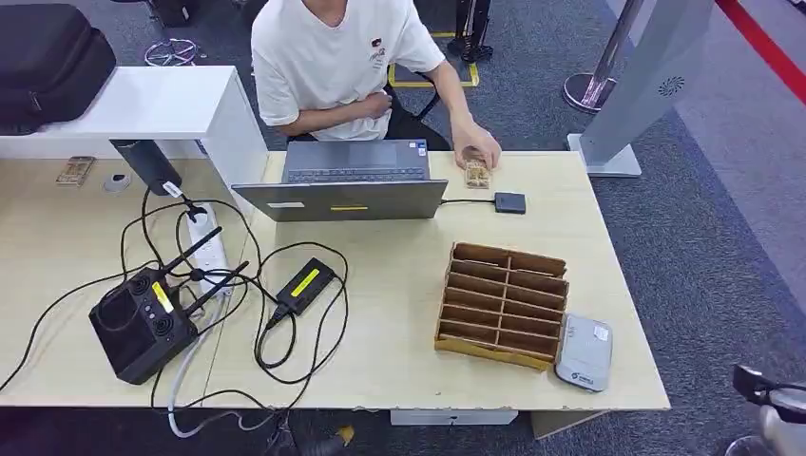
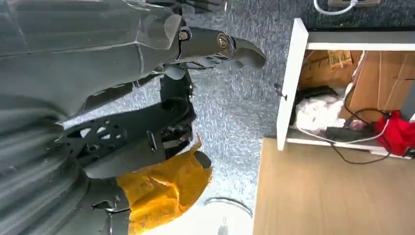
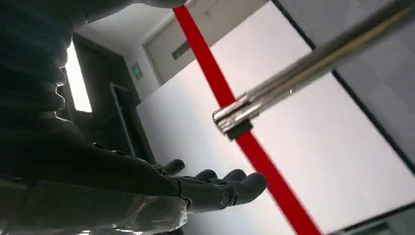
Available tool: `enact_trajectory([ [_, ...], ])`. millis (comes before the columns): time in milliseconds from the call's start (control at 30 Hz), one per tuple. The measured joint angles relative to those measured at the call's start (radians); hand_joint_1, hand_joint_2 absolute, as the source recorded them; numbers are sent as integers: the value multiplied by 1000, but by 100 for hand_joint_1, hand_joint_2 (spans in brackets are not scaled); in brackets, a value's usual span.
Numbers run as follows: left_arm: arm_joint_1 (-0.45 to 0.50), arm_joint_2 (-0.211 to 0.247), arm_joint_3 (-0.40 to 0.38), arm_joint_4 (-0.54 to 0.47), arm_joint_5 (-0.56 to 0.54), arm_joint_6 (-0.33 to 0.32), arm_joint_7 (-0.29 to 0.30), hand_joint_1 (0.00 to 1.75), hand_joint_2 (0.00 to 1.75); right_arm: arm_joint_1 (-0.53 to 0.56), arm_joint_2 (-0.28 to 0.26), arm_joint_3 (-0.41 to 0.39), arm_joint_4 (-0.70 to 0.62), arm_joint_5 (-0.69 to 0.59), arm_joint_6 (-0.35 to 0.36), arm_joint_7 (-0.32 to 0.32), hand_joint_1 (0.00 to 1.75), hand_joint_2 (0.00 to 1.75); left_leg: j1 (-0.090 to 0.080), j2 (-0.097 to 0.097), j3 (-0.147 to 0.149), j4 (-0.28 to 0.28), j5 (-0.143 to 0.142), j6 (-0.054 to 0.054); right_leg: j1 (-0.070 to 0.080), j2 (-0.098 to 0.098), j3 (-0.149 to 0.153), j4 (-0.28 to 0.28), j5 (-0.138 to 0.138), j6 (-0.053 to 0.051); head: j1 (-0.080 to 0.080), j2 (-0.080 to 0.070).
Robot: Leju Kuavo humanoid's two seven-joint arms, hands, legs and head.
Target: Pass the card to the sensor for recognition and then transmit it.
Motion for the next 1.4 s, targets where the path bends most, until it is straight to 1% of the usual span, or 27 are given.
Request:
enact_trajectory([
  [133, -4, -7, 8, 0, 13, 2, 10, 0, 175, 68, 35, -28, 10, -24, -2, 0, 0, 175, 0, 0, 0, 0, 0, 0, 0, -1, 0, 0, 0, 0, 0, 0],
  [367, -5, -14, 14, 0, 29, 3, 14, 0, 175, 179, 111, -87, 24, -69, 11, -5, 0, 175, 0, 0, 0, 0, 0, -1, 0, -1, 0, 0, -1, -1, 0, 0],
  [567, -5, -19, 15, 0, 41, 8, 14, 0, 175, 253, 202, -125, 35, -91, 42, -17, 0, 175, 0, 0, 0, 0, -1, -1, 0, -1, 0, 0, -2, -2, 0, 0],
  [800, -5, -18, 17, 0, 60, 8, 21, 0, 175, 309, 313, -153, 43, -113, 67, -53, 0, 175, 0, 1, 1, -1, -1, -1, 0, 0, 0, 1, -2, -3, 1, 0],
  [833, -5, -17, 17, 0, 58, 9, 24, 0, 0, 316, 326, -156, 44, -116, 70, -56, 0, 175, 0, 1, 1, -1, -1, -1, 0, 0, 0, 1, -2, -3, -1, 0],
  [900, -7, -14, 17, 0, 53, 10, 32, 0, 0, 324, 350, -163, 46, -120, 76, -63, 0, 175, 0, 1, 2, -1, -1, -1, 0, 0, 0, 1, -3, -4, 0, 0],
  [933, -8, -13, 17, 0, 55, 13, 35, 0, 175, 327, 358, -165, 47, -120, 79, -65, 0, 175, 0, 1, 2, -1, -1, -1, 0, 0, 0, 1, -3, -4, 0, 0],
  [1033, -11, -8, 18, 0, 56, 19, 49, 0, 175, 333, 382, -171, 48, -120, 81, -73, 0, 175, 0, 2, 4, -2, -2, -4, 0, 2, 1, 2, -3, -4, 0, 0],
  [1167, -15, 3, 19, 0, 63, 20, 57, 0, 175, 340, 404, -178, 49, -121, 82, -81, 0, 175, 0, 3, 5, -2, -2, -4, 0, 2, 1, 3, -3, -5, 0, 0],
  [1400, -19, 33, 32, 0, 73, 30, 84, 0, 175, 345, 421, -191, 52, -122, 81, -82, 0, 175, 0, 3, 7, -2, -3, -5, 0, 2, 2, 4, -5, -7, 0, 0],
])
